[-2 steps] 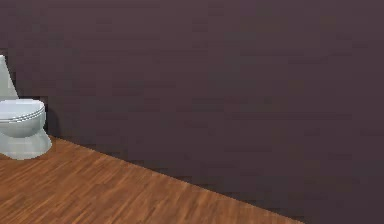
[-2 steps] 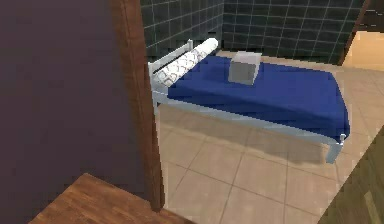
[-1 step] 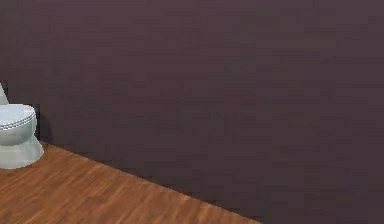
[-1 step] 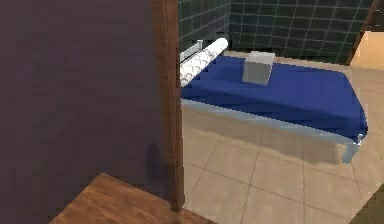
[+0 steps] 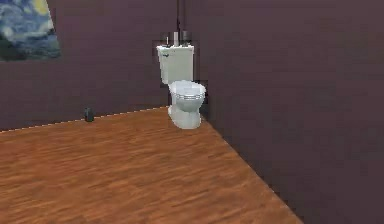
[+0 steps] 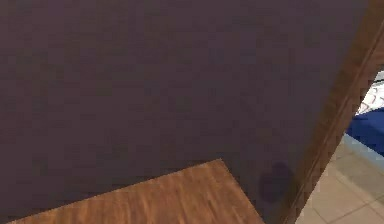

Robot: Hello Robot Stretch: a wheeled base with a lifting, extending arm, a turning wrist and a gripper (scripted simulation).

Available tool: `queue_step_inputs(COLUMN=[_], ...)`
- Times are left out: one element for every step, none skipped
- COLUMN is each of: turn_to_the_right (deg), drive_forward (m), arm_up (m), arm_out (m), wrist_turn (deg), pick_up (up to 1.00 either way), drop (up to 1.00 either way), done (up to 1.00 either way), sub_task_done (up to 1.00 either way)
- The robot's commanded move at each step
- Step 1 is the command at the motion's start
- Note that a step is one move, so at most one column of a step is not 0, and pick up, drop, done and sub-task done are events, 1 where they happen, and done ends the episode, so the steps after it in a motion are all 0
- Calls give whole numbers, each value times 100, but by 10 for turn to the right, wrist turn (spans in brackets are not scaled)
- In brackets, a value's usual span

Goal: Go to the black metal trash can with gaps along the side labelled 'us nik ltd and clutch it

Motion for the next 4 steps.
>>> queue_step_inputs(turn_to_the_right=[-240, 0, 0, -90], drive_forward=[0, 100, 100, 0], arm_up=[0, 0, 0, 0], arm_out=[0, 0, 0, 0], wrist_turn=[0, 0, 0, 0], pick_up=[0, 0, 0, 0], drop=[0, 0, 0, 0], done=[0, 0, 0, 0], sub_task_done=[0, 0, 0, 0])
